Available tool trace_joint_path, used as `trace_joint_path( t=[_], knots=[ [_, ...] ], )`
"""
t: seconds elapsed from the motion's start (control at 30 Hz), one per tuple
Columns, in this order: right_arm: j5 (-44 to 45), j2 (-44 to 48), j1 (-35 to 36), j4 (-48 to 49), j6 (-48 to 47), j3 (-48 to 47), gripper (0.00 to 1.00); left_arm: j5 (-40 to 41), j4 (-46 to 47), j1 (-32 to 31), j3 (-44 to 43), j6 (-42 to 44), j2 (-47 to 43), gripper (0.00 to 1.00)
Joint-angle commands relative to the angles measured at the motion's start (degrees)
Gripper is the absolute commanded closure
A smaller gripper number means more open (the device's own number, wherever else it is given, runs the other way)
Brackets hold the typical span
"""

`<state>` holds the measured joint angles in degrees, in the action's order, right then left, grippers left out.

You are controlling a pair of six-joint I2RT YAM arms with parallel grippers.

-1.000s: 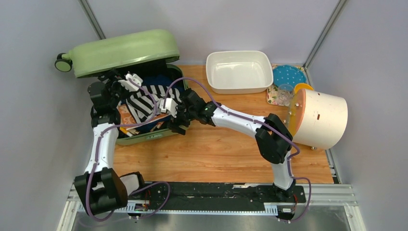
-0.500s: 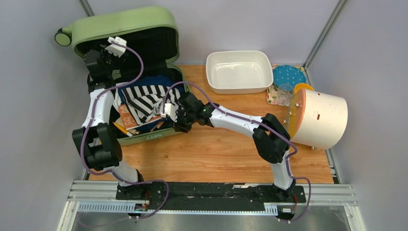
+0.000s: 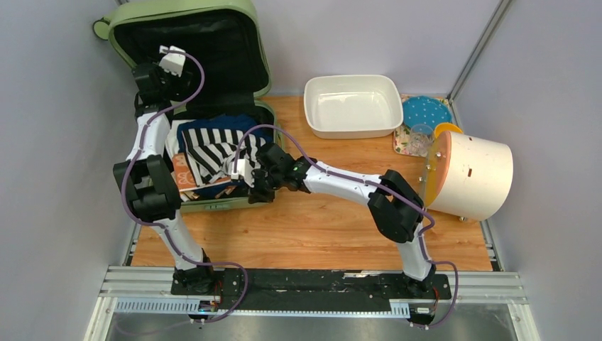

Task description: Open, take out, and arrange the luggage

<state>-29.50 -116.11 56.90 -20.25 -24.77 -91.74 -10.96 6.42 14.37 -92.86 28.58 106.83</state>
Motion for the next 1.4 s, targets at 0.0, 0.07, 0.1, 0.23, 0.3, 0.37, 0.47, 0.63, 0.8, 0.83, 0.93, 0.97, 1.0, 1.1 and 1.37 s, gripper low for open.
trace_joint_path(
  t=[0.0, 0.07, 0.1, 0.23, 0.3, 0.37, 0.47, 0.63, 0.8, 0.83, 0.93, 0.97, 1.0, 1.1, 1.37],
  knots=[
    [-1.7, -1.0, 2.0, 4.6, 5.6, -4.7, 1.00, -1.3, -3.7, -0.8, -3.4, -3.9, 0.9, 0.12],
    [1.2, -1.3, 2.1, 5.3, 5.9, -5.1, 1.00, -1.0, -6.2, -0.8, -4.8, -4.1, 1.8, 0.12],
    [2.2, -1.5, 2.0, 5.6, 5.4, -5.5, 1.00, -0.6, -7.6, -0.8, -5.5, -4.2, 2.2, 0.12],
    [5.6, -1.0, 0.9, 5.8, 5.7, -6.0, 0.96, -2.7, -7.6, -0.8, -1.8, -6.7, -1.4, 0.12],
    [5.9, -0.6, -0.1, 5.8, 6.5, -6.0, 0.89, -5.0, -7.4, -0.8, 1.5, -7.7, -5.3, 0.11],
    [5.8, 0.4, -1.1, 5.7, 6.9, -5.9, 0.81, -8.9, -9.2, -0.8, 3.5, -8.6, -8.0, 0.11],
    [5.5, 2.0, -2.1, 5.1, 6.9, -6.0, 0.55, -12.6, -12.7, -0.8, 6.9, -10.6, -13.6, 0.11],
    [3.3, 6.9, -4.0, 2.8, 7.4, -7.5, 0.30, -17.6, -22.2, -0.7, 10.4, -12.5, -22.2, 0.11],
    [1.2, 11.7, -10.1, -2.9, 10.1, -11.7, 0.28, -22.9, -35.3, 0.2, 13.7, -11.6, -30.1, 0.11],
    [1.1, 12.9, -11.5, -3.7, 10.4, -12.1, 0.28, -25.2, -36.7, 0.5, 14.5, -11.4, -31.1, 0.11],
    [2.2, 13.6, -17.3, -8.9, 9.0, -12.9, 0.28, -27.6, -40.9, 1.0, 17.5, -11.6, -34.9, 0.11],
    [2.4, 13.5, -20.7, -11.9, 8.2, -12.9, 0.28, -27.8, -41.4, 0.9, 19.5, -11.6, -35.8, 0.11],
    [2.3, 13.1, -22.3, -13.7, 5.6, -13.1, 0.28, -28.0, -41.6, 1.0, 20.5, -12.0, -37.7, 0.11],
    [3.7, 10.0, -28.1, -20.5, 0.7, -14.7, 0.28, -28.1, -41.0, 1.0, 24.3, -13.2, -41.1, 0.11],
    [14.7, -4.4, -34.6, -23.8, 17.4, -32.8, 0.29, -27.5, -40.3, 1.0, 29.3, -17.4, -43.1, 0.11]
  ],
)
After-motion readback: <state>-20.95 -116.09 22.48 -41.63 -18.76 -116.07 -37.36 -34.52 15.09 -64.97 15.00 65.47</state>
